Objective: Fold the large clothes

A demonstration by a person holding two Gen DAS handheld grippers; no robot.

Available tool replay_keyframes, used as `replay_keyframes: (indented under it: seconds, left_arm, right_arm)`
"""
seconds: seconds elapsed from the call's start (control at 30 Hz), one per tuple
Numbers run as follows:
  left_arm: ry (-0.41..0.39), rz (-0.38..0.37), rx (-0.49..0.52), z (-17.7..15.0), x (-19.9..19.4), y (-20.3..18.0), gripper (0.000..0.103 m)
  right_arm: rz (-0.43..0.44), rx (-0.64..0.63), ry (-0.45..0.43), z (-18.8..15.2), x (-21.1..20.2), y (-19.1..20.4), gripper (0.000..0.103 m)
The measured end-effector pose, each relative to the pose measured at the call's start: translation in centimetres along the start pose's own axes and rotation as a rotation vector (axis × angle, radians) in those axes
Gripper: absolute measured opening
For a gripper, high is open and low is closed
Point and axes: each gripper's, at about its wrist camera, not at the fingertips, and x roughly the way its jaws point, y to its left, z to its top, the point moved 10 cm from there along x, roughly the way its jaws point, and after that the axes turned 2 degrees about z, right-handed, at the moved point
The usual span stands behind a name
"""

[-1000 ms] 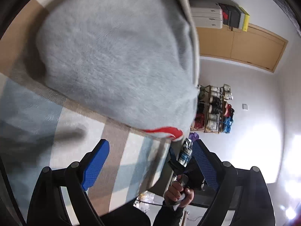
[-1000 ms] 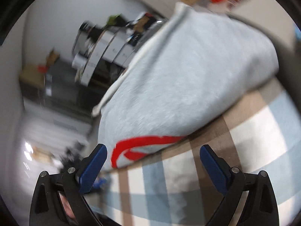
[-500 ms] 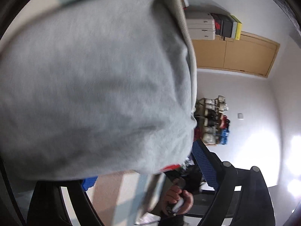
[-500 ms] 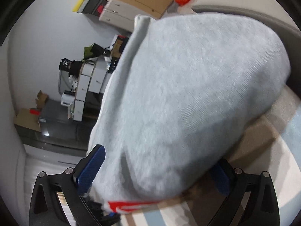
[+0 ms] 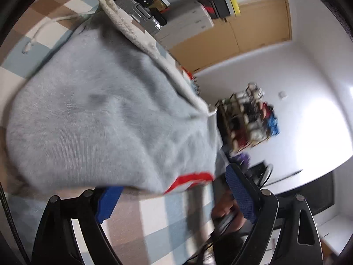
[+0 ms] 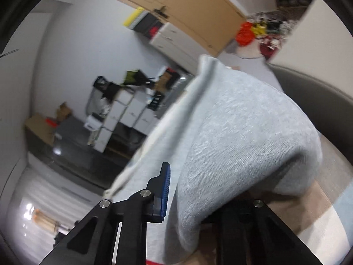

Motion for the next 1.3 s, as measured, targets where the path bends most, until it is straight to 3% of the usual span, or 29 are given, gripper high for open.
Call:
replay_keyframes:
  seconds: [0.1,0.23,0.3,0.47,0.67,0.73,0.77,0.8,0.87,0.9,0.93,0.97,1.0,1.1,1.2,1.3]
  left_arm:
    - [0.028,0.071,-0.067,-1.5,-0.1,2.7,0.087]
    - [0.064,0.108,-0.146,-2.4,0.2,5.1,0.087]
    - [0.051,0.142,-0.164,-2.1,0.3,6.2,0.087]
    - [-0.022,0.109,-0.226,-0.9,0.3,6.9,0.087]
    - [-0.119,0.170,-0.169,1.8,1.8,6.5,0.088]
    - [-0.138,0.193,-0.141,2.3,2.0,6.5,0.088]
    - [-0.143,0.202,-0.123,2.5,2.4,6.5,0.088]
    - [-0.150,0.203,-0.110,2.6,2.4,6.6,0.088]
    - [-0.176,0.181,-0.115,2.8,2.3,6.9,0.088]
    - [-0.182,0.170,-0.123,2.9,1.9,7.5,0.086]
    - [-0.192,0.159,-0.137,3.0,1.6,7.7,0.083]
    - [-0.197,0.144,-0.160,3.1,1.5,8.2,0.065]
    - [-0.204,0.150,-0.192,3.3,1.2,9.0,0.037]
    - [-0.225,0.070,-0.292,3.8,0.9,9.8,0.022]
    - [-0.264,0.065,-0.300,3.5,0.1,9.4,0.019]
    - [-0.291,0.054,-0.287,3.1,-0.9,8.4,0.016]
  right_arm:
    - [-0.003,-0.004,0.016,-0.4,0.5,-0.3,0.021]
    - [-0.008,-0.001,0.030,-0.5,0.7,-1.0,0.020]
    - [-0.010,-0.003,0.033,-0.6,0.1,-1.5,0.020]
    - [-0.036,-0.020,0.040,-1.0,-0.3,-2.1,0.021]
    - [-0.074,-0.026,0.046,-1.2,0.0,-2.7,0.021]
    - [-0.151,-0.033,0.071,-1.6,0.4,-3.7,0.027]
    - [-0.199,-0.045,0.088,-1.8,0.7,-4.3,0.049]
    - [-0.245,-0.038,0.102,-2.0,0.9,-5.2,0.058]
    - [-0.214,0.015,0.085,-1.7,0.8,-5.9,0.057]
    - [-0.212,0.026,0.087,-1.5,0.7,-6.1,0.050]
    - [-0.187,0.048,0.093,-1.3,0.8,-6.2,0.041]
    - [-0.143,0.074,0.099,-1.2,0.9,-6.2,0.021]
    - [-0.120,0.095,0.103,-1.1,0.8,-6.2,0.017]
    - [-0.096,0.088,0.079,-0.9,0.3,-5.8,0.011]
    - [-0.107,0.040,0.065,-0.7,-0.7,-5.0,0.010]
    - [-0.176,-0.059,0.071,-1.3,-1.6,-4.2,0.009]
